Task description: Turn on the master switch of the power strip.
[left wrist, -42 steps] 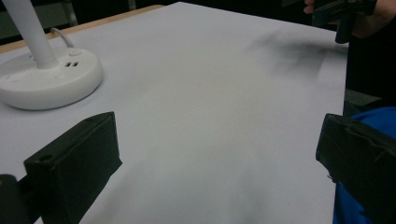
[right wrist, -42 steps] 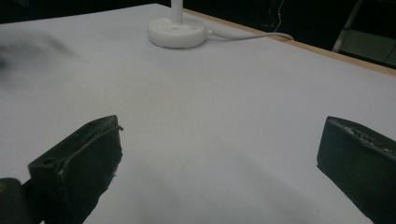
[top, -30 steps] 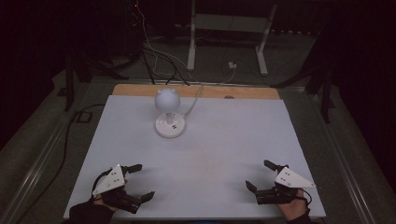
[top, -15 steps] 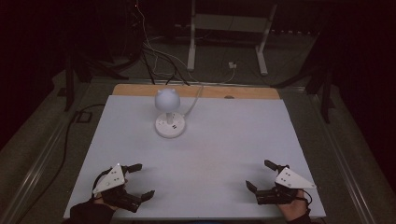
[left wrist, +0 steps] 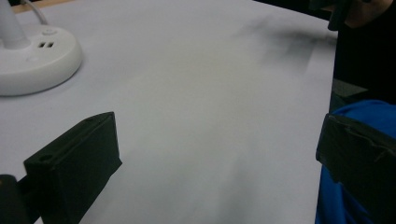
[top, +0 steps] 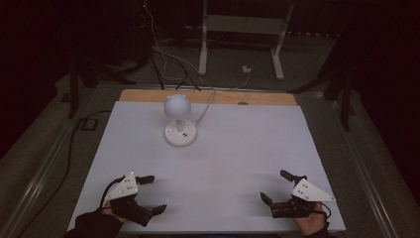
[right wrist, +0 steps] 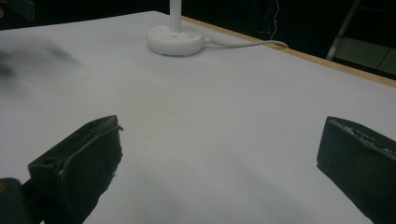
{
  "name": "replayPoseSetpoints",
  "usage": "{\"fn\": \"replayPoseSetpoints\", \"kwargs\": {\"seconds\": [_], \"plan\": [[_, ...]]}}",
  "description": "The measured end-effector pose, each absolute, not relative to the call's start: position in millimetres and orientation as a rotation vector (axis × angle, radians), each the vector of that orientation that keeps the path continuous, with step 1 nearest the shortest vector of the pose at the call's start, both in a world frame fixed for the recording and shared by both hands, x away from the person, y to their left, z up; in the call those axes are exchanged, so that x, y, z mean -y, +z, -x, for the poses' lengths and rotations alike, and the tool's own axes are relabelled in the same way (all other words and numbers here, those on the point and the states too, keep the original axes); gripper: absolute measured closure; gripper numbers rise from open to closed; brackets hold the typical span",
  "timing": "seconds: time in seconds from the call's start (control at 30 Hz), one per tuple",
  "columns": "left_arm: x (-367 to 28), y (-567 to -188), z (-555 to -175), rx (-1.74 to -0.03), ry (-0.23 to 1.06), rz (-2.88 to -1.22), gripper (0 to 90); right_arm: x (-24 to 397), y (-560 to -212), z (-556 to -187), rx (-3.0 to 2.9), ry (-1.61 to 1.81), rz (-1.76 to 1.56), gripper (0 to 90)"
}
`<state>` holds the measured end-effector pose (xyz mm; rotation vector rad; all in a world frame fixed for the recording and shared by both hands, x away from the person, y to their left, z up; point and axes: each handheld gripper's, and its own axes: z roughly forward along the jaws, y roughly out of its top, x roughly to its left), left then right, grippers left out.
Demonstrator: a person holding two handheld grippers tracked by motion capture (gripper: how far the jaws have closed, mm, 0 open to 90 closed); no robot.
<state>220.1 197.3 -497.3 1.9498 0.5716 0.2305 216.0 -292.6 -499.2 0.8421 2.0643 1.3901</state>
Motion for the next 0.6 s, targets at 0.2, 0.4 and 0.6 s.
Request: {"fn": "replayPoseSetpoints", "kwargs": {"seconds": [0.2,0.4,0.6], "plan": [[-195,-487,-224,-0.557,0.229,-1.957,0.1,292,-498,-216,-2.064,1.397,-0.835,0.0],[-192,-473,-231,-0.541,0.251,-1.963,0.1,293,-498,-215,-2.059,1.406,-0.837,0.0],[-188,-461,-238,-0.525,0.261,-1.969,0.2,293,-498,-215,-2.06,1.41,-0.84,0.0]]}}
